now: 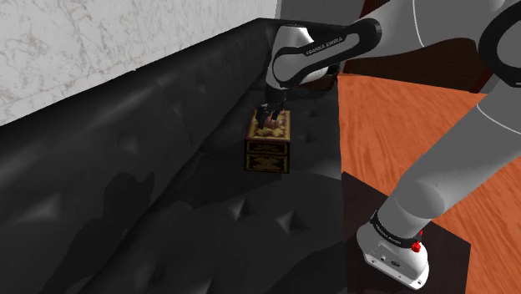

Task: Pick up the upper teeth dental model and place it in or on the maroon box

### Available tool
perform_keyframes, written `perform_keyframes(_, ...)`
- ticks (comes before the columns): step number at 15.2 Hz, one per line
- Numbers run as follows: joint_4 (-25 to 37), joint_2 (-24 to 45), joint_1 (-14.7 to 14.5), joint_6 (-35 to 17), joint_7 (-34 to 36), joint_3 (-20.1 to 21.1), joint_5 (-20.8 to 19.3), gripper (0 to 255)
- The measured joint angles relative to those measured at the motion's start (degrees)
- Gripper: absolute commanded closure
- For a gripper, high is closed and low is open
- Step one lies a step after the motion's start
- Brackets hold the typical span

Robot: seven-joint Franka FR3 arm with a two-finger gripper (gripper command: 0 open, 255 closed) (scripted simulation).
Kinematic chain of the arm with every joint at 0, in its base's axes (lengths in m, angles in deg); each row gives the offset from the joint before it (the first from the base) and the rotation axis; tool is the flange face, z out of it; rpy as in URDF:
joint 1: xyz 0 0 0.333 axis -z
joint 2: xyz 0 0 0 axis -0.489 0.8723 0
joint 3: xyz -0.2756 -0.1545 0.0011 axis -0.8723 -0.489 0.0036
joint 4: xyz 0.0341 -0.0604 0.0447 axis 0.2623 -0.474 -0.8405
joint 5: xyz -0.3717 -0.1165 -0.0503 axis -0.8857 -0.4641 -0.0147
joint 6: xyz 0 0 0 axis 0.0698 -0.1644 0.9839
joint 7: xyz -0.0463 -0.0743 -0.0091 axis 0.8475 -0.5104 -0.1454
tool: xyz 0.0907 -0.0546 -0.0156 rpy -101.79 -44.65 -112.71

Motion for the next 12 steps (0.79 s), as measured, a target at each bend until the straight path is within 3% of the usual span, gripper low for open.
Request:
perform_keyframes(3,-0.05,-0.02,0.01,0.02,-0.02,-0.01,0.01,0)
perform_keyframes(8,2.94,-3.24,0.29,6.20,-0.33,-0.60,0.10,0)
perform_keyframes(12,3.53,-3.75,0.28,7.35,-0.26,-0.63,0.10,0)
